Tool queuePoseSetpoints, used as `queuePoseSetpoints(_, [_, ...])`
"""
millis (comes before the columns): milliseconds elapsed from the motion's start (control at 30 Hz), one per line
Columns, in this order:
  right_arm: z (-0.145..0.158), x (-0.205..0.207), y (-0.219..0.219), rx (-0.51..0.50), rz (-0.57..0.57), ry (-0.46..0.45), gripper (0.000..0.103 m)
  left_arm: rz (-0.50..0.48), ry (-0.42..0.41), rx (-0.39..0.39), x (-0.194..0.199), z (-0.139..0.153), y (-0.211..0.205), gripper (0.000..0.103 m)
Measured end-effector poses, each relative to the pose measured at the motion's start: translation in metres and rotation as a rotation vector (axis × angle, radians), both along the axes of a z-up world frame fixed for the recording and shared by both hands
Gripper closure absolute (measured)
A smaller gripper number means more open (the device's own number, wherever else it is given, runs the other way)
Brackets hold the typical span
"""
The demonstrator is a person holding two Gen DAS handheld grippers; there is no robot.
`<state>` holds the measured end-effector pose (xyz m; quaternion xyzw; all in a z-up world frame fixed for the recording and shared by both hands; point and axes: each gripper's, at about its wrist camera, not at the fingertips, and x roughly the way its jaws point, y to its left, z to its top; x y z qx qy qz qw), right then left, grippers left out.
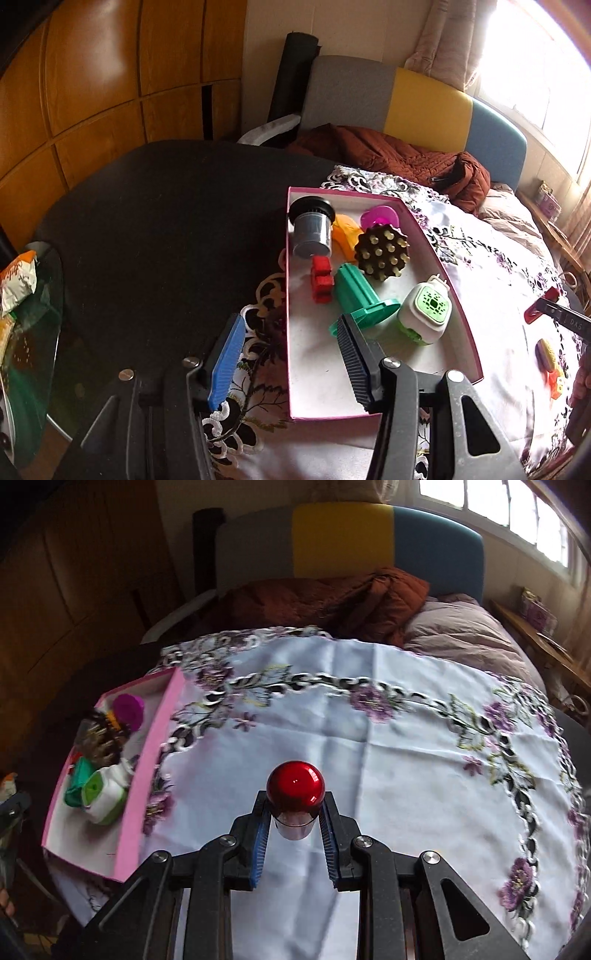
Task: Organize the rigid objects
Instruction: 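Carry the red cylinder into the pink box and open the right tool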
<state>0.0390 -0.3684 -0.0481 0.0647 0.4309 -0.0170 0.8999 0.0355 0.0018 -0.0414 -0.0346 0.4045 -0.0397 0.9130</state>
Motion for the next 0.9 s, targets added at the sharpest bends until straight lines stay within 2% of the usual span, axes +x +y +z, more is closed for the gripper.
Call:
queuePoseSetpoints(200, [0.005,0.015,0.091,0.067,0.253,-0.002,0.077,0.048,0.002,-0.003,0.001,-0.005,0.012,0.051])
queuePoseSetpoints(367, [-0.001,0.021,0.172,0.082,0.46,0.019,0.077,0.09,0.0,-0.004,0.001,-0.006,0.023,0.051])
queuePoseSetpoints(500, [-0.013,0.029,0.222,0.073,0.567,0.045,0.077,0.117,-0.015,-0.004,-0.001,-0.003,0.032,0.051])
queuePoseSetpoints(667, [-0.032,0.041,0.26,0.066,0.627,0.117,0.077,0.149,-0.029,-0.001,-0.002,0.0,0.042,0.051])
queuePoseSetpoints(900, [-0.052,0.052,0.282,0.074,0.605,0.174,0.076,0.166,-0.031,-0.005,-0.004,0.0,0.048,0.051])
